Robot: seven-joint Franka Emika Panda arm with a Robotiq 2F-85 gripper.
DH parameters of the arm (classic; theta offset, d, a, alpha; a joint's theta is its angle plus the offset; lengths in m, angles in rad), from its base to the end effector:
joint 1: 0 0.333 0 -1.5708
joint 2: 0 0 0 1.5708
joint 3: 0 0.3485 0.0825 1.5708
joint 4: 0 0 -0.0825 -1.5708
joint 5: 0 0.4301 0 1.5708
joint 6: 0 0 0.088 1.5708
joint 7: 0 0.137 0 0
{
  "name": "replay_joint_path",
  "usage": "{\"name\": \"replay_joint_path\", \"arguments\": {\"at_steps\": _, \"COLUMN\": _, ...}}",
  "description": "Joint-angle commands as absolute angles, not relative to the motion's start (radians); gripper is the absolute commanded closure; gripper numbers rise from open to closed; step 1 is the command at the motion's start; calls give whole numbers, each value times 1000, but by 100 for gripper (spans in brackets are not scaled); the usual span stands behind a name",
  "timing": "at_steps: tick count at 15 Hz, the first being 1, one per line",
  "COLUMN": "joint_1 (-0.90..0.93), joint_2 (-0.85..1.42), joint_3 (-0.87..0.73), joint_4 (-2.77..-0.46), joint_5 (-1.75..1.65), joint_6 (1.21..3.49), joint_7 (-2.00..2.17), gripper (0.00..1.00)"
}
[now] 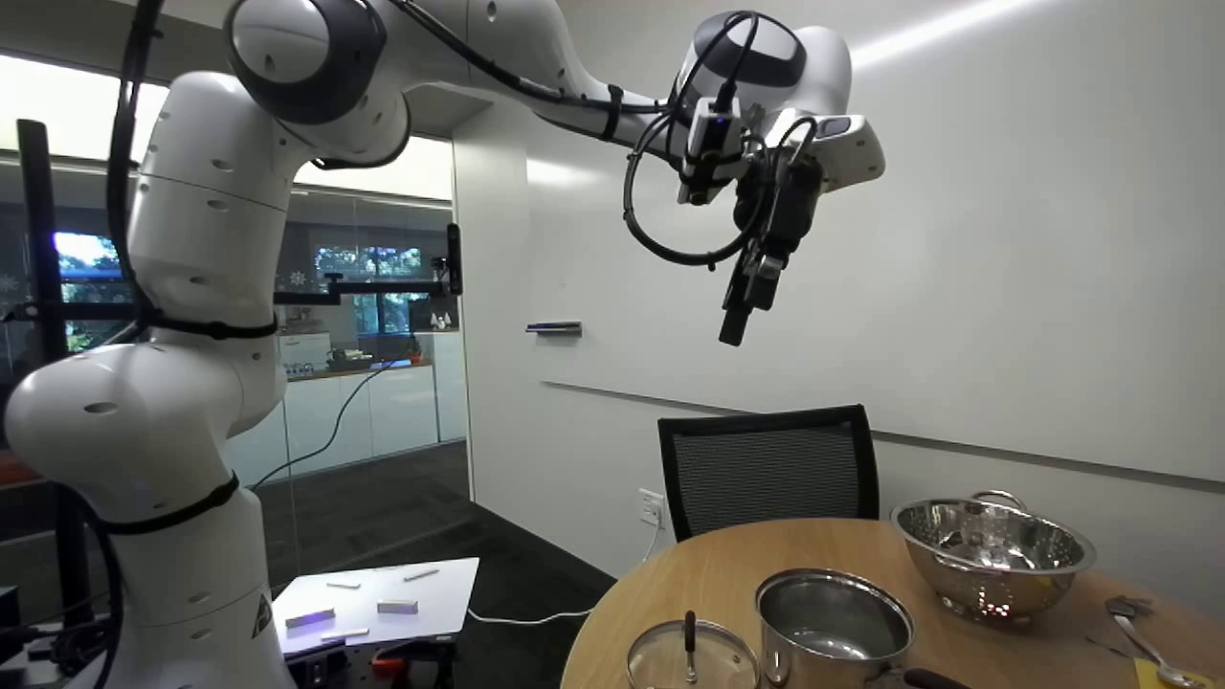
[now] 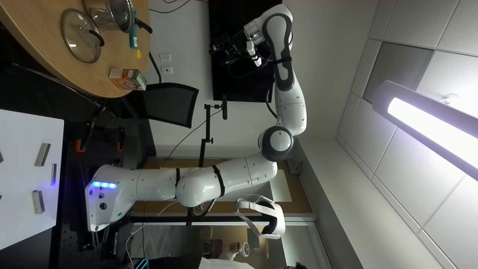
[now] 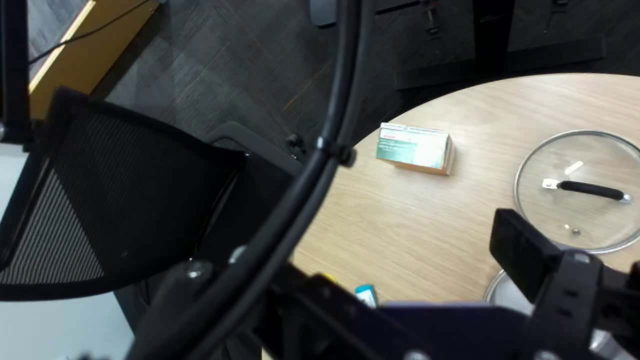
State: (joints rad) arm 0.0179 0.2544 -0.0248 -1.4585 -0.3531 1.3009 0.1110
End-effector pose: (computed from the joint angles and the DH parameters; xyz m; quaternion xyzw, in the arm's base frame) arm 0.6318 -0.0565 0.5194 0.9608 -0.0682 -0.1917 0.1886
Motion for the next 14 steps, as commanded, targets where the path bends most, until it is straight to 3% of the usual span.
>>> {"name": "replay_joint_path", "arguments": {"at_steps": 1, "joint_1": -17, "joint_2": 155, "joint_3": -34, "joint_4": -1521, "joint_5": -432, "joint_6": 1349, "joint_7": -77, "gripper": 0}}
{"name": "replay_joint_path", "arguments": {"at_steps": 9, "joint_1": -80, "joint_2": -138, "joint_3": -64, "joint_4": -1830, "joint_5": -311, "joint_6": 1569, "joint_7": -407, "gripper": 0}}
{"name": "replay_joint_path", "arguments": {"at_steps": 14, "joint_1": -88, "joint_2": -140, "joint_3": -142, "joint_4": -1930, "joint_5": -297, "joint_6": 1655, "joint_7": -753, "gripper": 0}}
